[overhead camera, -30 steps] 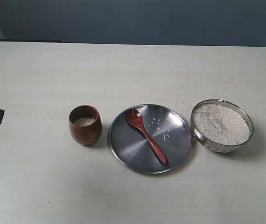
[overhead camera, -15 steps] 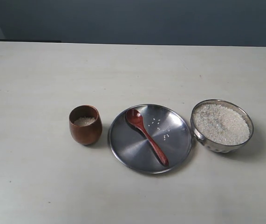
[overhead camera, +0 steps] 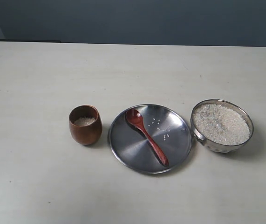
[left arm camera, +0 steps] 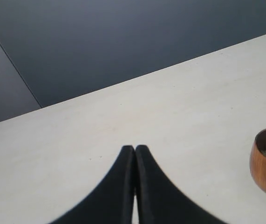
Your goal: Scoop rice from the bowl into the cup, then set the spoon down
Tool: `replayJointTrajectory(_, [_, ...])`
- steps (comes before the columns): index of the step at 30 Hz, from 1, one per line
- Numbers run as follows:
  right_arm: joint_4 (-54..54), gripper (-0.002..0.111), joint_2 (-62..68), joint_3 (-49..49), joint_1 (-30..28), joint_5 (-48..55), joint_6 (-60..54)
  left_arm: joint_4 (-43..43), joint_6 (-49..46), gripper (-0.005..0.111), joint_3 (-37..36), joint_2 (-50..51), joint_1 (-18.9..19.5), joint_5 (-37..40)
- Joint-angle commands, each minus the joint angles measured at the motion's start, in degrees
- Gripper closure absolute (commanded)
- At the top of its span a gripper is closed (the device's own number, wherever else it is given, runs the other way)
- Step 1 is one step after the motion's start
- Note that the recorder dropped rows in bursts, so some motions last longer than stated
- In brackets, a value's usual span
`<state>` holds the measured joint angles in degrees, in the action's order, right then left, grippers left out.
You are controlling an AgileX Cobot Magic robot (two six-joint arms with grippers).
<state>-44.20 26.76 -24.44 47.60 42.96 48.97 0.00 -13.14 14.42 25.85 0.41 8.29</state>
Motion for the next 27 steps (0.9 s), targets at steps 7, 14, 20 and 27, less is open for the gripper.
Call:
replayJointTrajectory(7, [-0.2,0.108,-0.3,0.3,-0.3,0.0,0.1,0.5,0.7,0.106,-8.2,-8.6,0.1,-3.8])
replayJointTrajectory(14, [-0.2,0.108,-0.3,0.3,-0.3,-0.3,0.1,0.5,0.7,0.106,-12.4,-14.1,0.1,-4.0])
replayJointTrajectory(20, [-0.2,0.108,-0.3,0.3,-0.3,-0.3,0.1,0.0,0.7,0.106,-14.4,-16.7,0.1,-2.1])
replayJointTrajectory(27, [-0.2,0.108,-0.3,0.3,-0.3,-0.3,0.1,0.0,0.7,0.106,-14.4,-17.7,0.1,5.2])
